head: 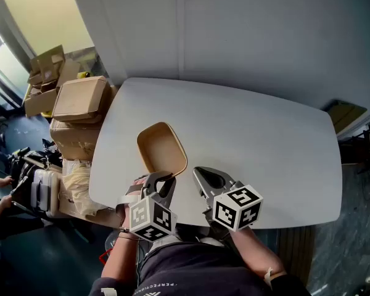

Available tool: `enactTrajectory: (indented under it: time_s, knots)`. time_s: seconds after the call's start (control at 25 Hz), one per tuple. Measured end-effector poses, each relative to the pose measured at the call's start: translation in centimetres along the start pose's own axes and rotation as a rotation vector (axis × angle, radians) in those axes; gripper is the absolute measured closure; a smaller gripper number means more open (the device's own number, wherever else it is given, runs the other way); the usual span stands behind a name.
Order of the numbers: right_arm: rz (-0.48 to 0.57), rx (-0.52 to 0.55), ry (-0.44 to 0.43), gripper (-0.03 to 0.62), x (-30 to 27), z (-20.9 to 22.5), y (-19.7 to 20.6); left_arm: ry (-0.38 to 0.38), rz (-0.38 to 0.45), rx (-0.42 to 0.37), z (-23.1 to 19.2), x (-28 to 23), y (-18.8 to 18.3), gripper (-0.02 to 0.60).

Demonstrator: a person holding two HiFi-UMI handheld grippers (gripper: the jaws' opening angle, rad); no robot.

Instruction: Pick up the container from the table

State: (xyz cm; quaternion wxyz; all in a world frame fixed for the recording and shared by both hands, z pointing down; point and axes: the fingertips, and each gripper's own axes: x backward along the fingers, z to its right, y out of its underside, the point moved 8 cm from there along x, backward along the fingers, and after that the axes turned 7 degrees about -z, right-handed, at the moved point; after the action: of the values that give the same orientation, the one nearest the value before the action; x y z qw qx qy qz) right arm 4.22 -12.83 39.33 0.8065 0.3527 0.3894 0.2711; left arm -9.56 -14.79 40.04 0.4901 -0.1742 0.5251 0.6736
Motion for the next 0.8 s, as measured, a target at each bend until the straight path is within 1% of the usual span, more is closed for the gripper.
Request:
enactTrajectory:
  time_s: [0.2,0.52,0.8]
  knots:
    - [0.005,0.020,-0.007,0.597,2.0,-0.2,0.8,-0.006,0.012,0.023,2.3,0.7,-0.6,0.552]
    - [0.014,0.022,0.003,0.597,4.9,0.3,2.4,-0.019,0.011,0.020,5.1,1.6,-1.3,0.552]
    - [0.019,0.028,0.023,0.597,6.2,0.1,4.2,-0.019,0.015,0.021,6.7,1.9,-0.9,0.551]
